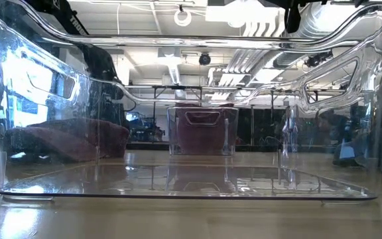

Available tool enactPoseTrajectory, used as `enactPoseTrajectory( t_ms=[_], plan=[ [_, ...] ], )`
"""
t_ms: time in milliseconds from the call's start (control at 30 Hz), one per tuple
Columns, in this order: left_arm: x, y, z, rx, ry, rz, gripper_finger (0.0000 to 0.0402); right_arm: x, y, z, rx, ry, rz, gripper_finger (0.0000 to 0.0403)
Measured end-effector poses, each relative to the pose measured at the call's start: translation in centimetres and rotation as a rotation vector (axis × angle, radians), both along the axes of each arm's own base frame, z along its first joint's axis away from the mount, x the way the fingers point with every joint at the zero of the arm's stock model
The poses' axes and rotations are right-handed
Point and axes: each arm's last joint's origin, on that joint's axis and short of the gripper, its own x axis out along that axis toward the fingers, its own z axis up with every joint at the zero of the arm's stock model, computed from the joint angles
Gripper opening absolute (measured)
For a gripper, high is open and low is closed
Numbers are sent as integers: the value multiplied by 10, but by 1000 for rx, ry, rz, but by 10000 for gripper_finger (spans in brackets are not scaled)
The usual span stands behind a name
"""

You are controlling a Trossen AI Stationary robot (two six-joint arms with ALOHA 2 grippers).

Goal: Pick & Place hat
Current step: Put the left black cap into the bottom transparent bin

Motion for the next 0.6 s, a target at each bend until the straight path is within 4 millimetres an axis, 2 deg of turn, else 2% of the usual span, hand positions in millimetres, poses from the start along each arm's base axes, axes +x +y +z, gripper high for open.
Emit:
enactPoseTrajectory(
  t_ms=[133,367,467,600],
  plan=[
    [0,-1,0,-25,-5,-36,114,0,0,0,0,0,2,6],
    [0,-4,0,-60,2,-61,15,3,8,0,-6,1,37,6],
    [4,-8,3,-112,-24,-79,6,4,10,0,-23,5,16,6],
    [9,-14,16,-243,-215,-42,2,4,12,0,-36,7,5,7]
  ],
)
